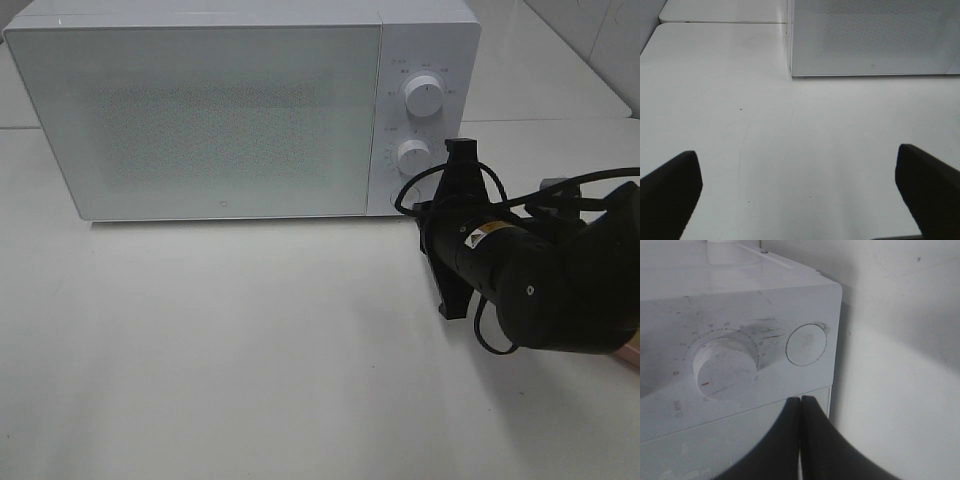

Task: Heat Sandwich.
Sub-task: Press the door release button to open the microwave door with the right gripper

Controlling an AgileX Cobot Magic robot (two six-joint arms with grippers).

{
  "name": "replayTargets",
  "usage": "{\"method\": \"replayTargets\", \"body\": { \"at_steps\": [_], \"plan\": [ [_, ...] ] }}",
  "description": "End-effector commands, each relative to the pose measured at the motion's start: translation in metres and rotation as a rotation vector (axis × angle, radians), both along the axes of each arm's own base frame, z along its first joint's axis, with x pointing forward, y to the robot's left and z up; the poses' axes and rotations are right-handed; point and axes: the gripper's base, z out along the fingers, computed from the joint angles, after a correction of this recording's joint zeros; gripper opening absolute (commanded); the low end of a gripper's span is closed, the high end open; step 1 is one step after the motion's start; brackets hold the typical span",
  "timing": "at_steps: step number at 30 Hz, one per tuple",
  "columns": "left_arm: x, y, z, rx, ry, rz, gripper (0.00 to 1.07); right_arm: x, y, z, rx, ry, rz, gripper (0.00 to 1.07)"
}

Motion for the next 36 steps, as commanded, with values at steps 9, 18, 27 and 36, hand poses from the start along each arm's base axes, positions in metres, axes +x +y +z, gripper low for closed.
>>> {"method": "replayTargets", "body": {
  "at_steps": [9,18,27,36],
  "plan": [
    [-0.003,0.000,-0.001,0.000,-0.020,0.000,1.03,0.028,-0.003,-0.011,0.005,0.000,-0.005,0.00],
    [-0.003,0.000,-0.001,0.000,-0.020,0.000,1.03,0.051,-0.004,-0.024,0.022,-0.009,-0.024,0.00],
    [-0.003,0.000,-0.001,0.000,-0.020,0.000,1.03,0.063,0.003,-0.035,0.024,-0.009,-0.026,0.00],
    [-0.003,0.000,-0.001,0.000,-0.020,0.000,1.03,0.074,0.006,-0.037,0.028,-0.069,-0.049,0.00]
  ]
}}
